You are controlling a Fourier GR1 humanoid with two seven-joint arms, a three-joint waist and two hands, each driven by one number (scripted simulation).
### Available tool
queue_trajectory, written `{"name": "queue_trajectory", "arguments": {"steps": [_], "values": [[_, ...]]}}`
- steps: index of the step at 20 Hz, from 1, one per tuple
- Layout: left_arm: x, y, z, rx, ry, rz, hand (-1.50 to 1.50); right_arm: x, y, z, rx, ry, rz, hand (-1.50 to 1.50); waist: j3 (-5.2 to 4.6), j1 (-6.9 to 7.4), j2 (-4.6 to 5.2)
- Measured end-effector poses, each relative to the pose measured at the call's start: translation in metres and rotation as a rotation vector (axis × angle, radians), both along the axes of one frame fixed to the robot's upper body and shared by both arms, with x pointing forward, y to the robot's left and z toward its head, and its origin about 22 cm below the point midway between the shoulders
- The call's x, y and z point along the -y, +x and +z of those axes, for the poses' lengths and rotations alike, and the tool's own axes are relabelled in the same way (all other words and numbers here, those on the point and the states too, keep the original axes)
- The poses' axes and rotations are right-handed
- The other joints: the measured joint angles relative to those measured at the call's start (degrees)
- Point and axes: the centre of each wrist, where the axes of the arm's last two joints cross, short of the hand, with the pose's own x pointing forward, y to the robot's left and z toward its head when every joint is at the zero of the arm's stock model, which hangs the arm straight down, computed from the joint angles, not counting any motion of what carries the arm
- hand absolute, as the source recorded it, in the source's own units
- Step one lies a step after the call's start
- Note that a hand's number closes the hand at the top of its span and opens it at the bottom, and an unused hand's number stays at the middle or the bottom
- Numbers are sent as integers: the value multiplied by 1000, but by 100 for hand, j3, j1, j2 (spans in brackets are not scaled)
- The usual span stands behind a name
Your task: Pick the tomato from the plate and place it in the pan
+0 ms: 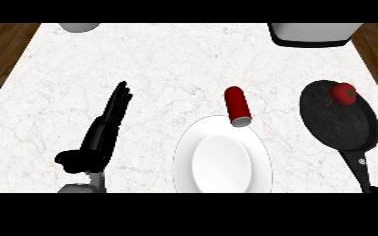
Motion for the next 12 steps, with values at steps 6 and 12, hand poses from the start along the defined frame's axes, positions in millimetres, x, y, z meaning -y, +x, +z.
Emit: {"name": "queue_trajectory", "arguments": {"steps": [6,12], "values": [[9,-3,4,4,2,2,0,-2,-6,-2,-29,-29,-12,-150,-2,8,0],[-3,1,5,-5,4,2,0,-3,-7,1,-43,-91,-29,-150,0,7,2]]}}
